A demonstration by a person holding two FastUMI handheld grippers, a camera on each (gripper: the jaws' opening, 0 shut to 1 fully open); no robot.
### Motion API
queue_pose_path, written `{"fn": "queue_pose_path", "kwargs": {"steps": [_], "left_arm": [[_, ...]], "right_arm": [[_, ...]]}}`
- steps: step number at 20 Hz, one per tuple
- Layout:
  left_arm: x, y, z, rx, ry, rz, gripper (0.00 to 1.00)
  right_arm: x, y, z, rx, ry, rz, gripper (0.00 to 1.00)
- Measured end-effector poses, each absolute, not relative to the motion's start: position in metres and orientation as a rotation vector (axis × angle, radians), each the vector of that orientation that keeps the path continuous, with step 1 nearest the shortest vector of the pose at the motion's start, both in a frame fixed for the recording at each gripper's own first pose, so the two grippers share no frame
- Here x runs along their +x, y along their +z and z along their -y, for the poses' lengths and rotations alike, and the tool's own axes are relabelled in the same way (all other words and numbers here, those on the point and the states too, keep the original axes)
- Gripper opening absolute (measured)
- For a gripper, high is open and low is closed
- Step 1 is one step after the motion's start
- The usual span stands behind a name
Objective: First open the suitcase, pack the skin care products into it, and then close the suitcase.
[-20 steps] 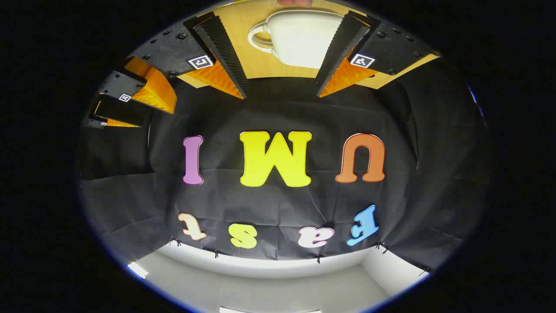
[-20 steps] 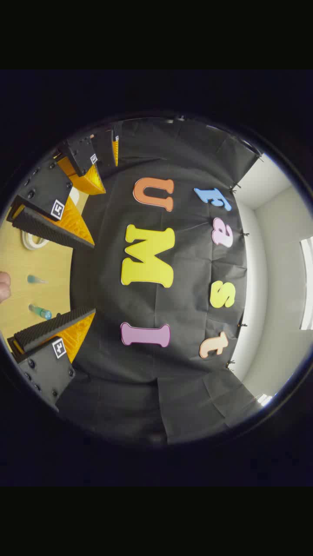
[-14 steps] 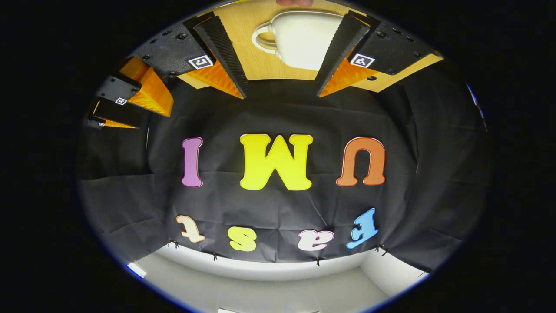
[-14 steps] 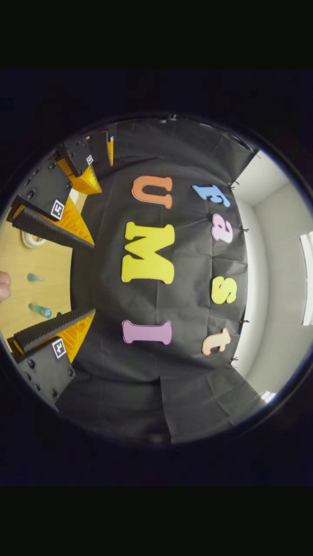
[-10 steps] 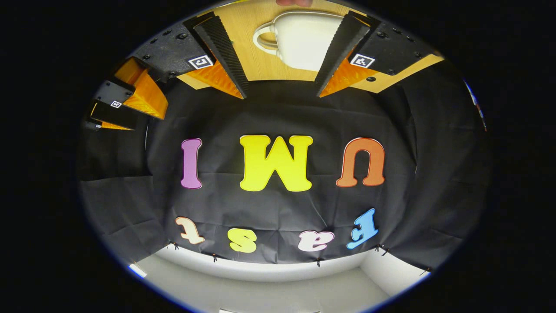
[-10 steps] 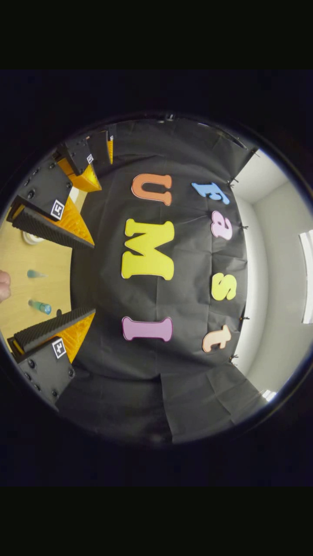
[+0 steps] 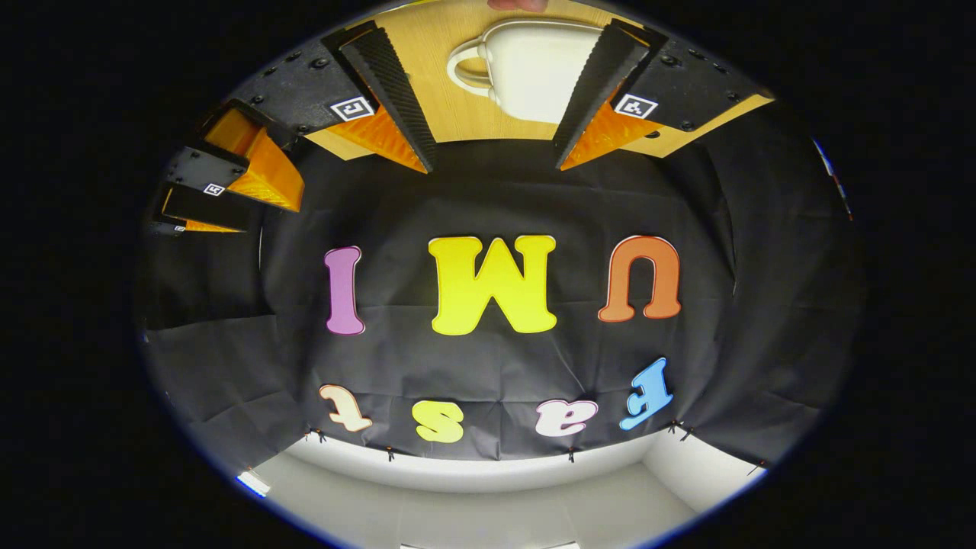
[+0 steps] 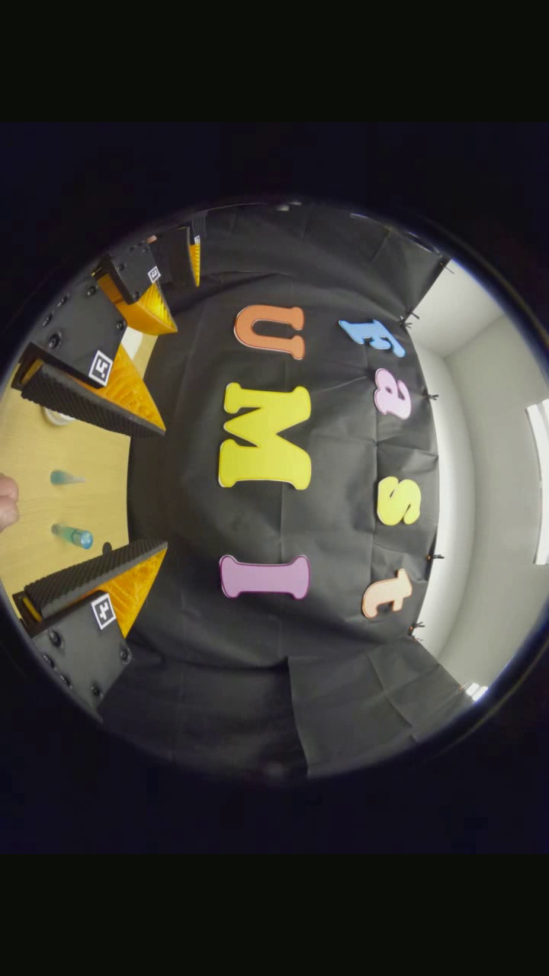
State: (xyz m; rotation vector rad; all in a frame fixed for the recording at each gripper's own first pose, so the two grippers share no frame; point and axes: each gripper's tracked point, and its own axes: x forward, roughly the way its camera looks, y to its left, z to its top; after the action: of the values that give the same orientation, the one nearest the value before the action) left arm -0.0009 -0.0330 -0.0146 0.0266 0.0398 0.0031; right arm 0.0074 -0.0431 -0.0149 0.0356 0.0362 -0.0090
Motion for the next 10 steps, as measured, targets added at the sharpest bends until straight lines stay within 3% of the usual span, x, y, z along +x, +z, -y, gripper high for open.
{"fn": "queue_pose_path", "kwargs": {"steps": [10], "left_arm": [[0.008, -0.067, 0.049, 0.091, -0.008, -0.160, 0.98]], "right_arm": [[0.023, -0.054, 0.061, 0.021, 0.045, -0.116, 0.80]]}}
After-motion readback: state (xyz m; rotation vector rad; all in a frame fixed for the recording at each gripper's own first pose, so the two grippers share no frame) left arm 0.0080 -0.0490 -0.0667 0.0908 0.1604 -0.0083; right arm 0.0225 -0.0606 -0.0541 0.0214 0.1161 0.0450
